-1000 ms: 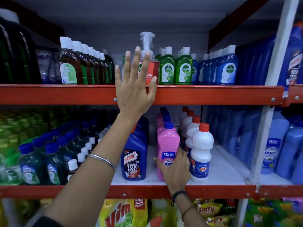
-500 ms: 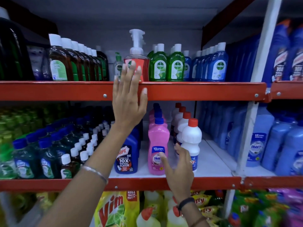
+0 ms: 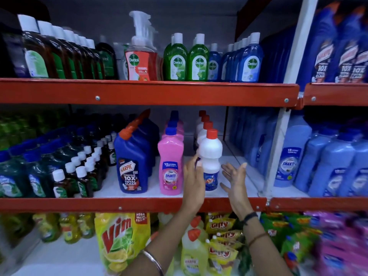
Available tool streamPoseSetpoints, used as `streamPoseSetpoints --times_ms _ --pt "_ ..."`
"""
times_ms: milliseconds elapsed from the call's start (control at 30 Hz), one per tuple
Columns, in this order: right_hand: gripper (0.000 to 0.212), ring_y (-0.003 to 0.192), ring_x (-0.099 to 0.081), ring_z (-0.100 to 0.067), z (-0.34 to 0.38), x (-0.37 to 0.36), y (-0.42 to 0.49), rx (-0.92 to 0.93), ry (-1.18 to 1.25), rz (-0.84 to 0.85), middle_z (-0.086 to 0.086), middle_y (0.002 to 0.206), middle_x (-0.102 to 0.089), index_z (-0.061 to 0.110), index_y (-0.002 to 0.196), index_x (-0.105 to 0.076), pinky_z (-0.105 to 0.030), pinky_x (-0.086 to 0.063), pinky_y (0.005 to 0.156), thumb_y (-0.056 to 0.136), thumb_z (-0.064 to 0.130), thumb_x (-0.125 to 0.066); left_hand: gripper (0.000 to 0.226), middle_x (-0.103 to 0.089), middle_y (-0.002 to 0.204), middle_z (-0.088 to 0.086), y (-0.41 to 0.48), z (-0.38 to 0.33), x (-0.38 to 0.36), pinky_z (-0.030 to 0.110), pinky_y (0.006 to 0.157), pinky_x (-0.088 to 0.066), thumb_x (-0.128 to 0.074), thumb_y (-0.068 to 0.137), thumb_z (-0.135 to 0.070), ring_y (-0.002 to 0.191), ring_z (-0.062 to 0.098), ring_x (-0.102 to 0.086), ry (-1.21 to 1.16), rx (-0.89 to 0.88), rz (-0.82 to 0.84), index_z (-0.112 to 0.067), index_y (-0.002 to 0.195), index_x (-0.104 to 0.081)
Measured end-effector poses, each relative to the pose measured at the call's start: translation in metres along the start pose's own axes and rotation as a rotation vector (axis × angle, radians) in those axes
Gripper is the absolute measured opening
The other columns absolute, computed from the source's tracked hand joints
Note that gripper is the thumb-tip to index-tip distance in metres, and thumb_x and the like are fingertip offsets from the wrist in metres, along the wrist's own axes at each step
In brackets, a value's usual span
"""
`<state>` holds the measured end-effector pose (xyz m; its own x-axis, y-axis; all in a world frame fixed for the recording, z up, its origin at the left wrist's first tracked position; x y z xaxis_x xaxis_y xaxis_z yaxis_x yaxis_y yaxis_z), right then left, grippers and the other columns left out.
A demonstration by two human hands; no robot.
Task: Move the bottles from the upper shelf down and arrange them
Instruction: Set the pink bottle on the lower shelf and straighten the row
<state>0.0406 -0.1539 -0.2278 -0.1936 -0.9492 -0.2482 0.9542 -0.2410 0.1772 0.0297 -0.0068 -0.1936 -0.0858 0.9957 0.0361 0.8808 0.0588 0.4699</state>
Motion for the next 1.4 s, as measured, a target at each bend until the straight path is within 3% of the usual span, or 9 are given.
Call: streamPoseSetpoints --times_ms 200,400,700,833,933,1067,1167,1267,1400 --pt "0.088 0.120 -0.049 -0.021 -0.004 -0.002 0.000 -0.052 -0.020 0.053 -0.008 0.126 -0.055 0.013 0.131 -0.050 -0.044 -0.039 0.104 0.075 0.070 -0.013 0.043 -0.038 0.133 -0.018 -0.008 0.026 -0.012 0.023 0.096 -0.041 -0.018 0.104 -0.037 0.120 0.002 -0.043 -0.265 0.209 -0.024 -0.029 0.142 -0.035" --pt "0.090 0.120 -0.050 -0.022 -0.005 -0.002 0.002 -0.049 -0.026 0.083 -0.008 0.127 -0.055 0.015 0.129 -0.053 -0.041 -0.040 0.101 0.069 0.072 -0.016 0.038 -0.052 0.114 -0.019 -0.005 0.029 -0.018 0.005 0.069 -0.048 -0.016 0.103 -0.039 0.097 -0.007 -0.053 -0.271 0.254 -0.007 -0.035 0.129 -0.044" --pt "0.086 0.122 -0.049 -0.023 -0.006 0.001 0.004 -0.052 -0.016 0.054 -0.010 0.131 -0.053 0.014 0.130 -0.051 -0.041 -0.040 0.103 0.072 0.069 -0.021 0.048 -0.045 0.126 -0.013 -0.002 0.033 -0.017 0.012 0.083 -0.044 -0.016 0.103 -0.040 0.116 0.005 -0.045 -0.279 0.249 -0.051 -0.025 0.141 -0.041" --pt "0.042 0.115 -0.054 -0.008 0.002 0.009 -0.027 0.258 -0.041 -0.200 -0.002 0.119 -0.058 0.025 0.114 -0.057 -0.013 -0.041 0.090 0.092 0.051 -0.032 0.046 -0.056 0.127 -0.018 -0.018 0.029 0.006 0.011 0.094 -0.045 -0.022 0.102 -0.050 0.120 0.001 -0.050 -0.249 0.084 -0.213 -0.027 0.124 -0.057" --pt "0.041 0.108 -0.056 0.000 -0.002 -0.022 -0.049 0.386 -0.022 -0.077 -0.004 0.116 -0.060 0.028 0.109 -0.059 -0.008 -0.041 0.088 0.086 0.049 -0.032 0.055 -0.061 0.125 -0.011 -0.034 0.023 0.036 0.015 0.101 -0.041 -0.026 0.093 -0.059 0.121 0.002 -0.052 -0.216 -0.077 -0.359 -0.024 0.117 -0.060" --pt "0.066 0.130 -0.042 -0.004 -0.015 -0.079 -0.046 0.232 0.026 0.162 0.003 0.142 -0.047 0.032 0.125 -0.051 -0.024 -0.032 0.108 0.077 0.073 -0.031 0.053 -0.053 0.127 -0.017 -0.035 0.032 0.077 0.006 0.092 -0.039 -0.026 0.095 -0.060 0.120 -0.005 -0.048 -0.172 -0.106 -0.463 -0.026 0.121 -0.056" --pt "0.099 0.131 -0.037 -0.006 -0.021 -0.106 -0.034 0.080 0.098 0.205 0.009 0.144 -0.039 0.030 0.135 -0.043 -0.019 -0.034 0.098 0.059 0.091 -0.029 0.049 -0.041 0.141 -0.002 -0.023 0.035 0.091 0.005 0.092 -0.039 -0.022 0.097 -0.047 0.121 -0.011 -0.043 -0.138 -0.042 -0.420 -0.027 0.134 -0.046" --pt "0.078 0.125 -0.043 -0.013 -0.030 -0.115 -0.027 -0.011 0.116 0.185 -0.001 0.145 -0.042 0.024 0.138 -0.041 -0.014 -0.042 0.081 0.080 0.069 -0.017 0.059 -0.033 0.144 -0.009 -0.009 0.038 0.096 0.004 0.086 -0.042 -0.016 0.097 -0.060 0.117 -0.015 -0.042 -0.134 0.034 -0.341 -0.030 0.144 -0.038" --pt "0.080 0.112 -0.051 -0.014 -0.033 -0.110 -0.027 -0.047 0.134 0.180 -0.005 0.138 -0.050 0.022 0.134 -0.047 -0.016 -0.045 0.075 0.074 0.067 -0.019 0.067 -0.050 0.130 -0.017 -0.004 0.038 0.085 0.011 0.083 -0.045 -0.012 0.089 -0.069 0.115 -0.008 -0.050 -0.161 0.090 -0.240 -0.036 0.143 -0.037"
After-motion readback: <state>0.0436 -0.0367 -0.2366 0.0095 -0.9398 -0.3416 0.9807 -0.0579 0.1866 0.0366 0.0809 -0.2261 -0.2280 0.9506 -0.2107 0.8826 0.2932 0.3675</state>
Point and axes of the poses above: each hand's wrist, its own y-axis towards the middle knuckle, its own x-axis out of the back of the hand, z = x × y, the point moved 9 cm from there along y, towards the middle knuckle
